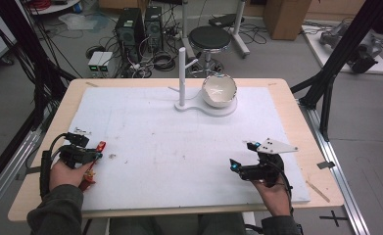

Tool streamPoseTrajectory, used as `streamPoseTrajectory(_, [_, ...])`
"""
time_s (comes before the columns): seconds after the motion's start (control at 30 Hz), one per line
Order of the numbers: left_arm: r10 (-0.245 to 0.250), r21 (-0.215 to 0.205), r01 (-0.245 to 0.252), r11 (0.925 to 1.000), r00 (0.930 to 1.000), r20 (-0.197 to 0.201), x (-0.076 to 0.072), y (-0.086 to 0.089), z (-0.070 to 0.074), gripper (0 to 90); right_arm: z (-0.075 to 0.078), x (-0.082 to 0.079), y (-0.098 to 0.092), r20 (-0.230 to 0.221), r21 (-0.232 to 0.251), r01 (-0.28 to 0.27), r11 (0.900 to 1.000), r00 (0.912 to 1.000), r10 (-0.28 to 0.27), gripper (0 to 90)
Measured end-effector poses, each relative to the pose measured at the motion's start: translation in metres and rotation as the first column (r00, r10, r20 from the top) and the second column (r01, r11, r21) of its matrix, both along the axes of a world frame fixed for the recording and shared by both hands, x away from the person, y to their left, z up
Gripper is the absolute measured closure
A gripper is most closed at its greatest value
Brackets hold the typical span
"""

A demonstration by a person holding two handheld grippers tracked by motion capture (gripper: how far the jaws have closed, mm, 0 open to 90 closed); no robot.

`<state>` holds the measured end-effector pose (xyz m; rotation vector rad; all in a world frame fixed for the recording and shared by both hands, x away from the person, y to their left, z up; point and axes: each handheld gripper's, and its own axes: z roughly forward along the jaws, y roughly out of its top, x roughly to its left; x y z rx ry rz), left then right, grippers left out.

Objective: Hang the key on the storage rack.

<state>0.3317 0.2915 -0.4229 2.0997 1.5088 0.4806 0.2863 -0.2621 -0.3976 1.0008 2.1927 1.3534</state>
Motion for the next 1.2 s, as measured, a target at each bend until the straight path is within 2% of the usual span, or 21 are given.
streamPoseTrajectory(0.4, [0.002,-0.001,-0.002,1.0000,1.0000,0.003,0.0001,-0.0002,0.0001,74.3,-0.0003,0.0002,-0.0020,0.006,-0.001,0.001,1.000,1.0000,-0.001,10.1])
streamPoseTrajectory(0.6, [0.006,0.010,-0.006,0.9999,1.0000,0.006,-0.0001,0.0010,0.0009,74.4,-0.0020,0.0004,-0.0023,-0.007,0.000,0.008,1.000,0.9999,-0.008,10.1])
streamPoseTrajectory(0.97, [0.007,-0.014,-0.007,0.9999,0.9997,0.022,-0.0055,0.0060,0.0044,74.5,-0.0023,0.0019,0.0001,-0.001,-0.004,0.000,1.000,1.0000,0.000,10.1])
streamPoseTrajectory(1.2, [-0.019,-0.028,0.020,0.9994,0.9992,0.035,-0.0091,0.0075,0.0093,74.5,-0.0036,0.0024,-0.0003,-0.008,-0.008,-0.001,1.000,1.0000,0.001,10.1])
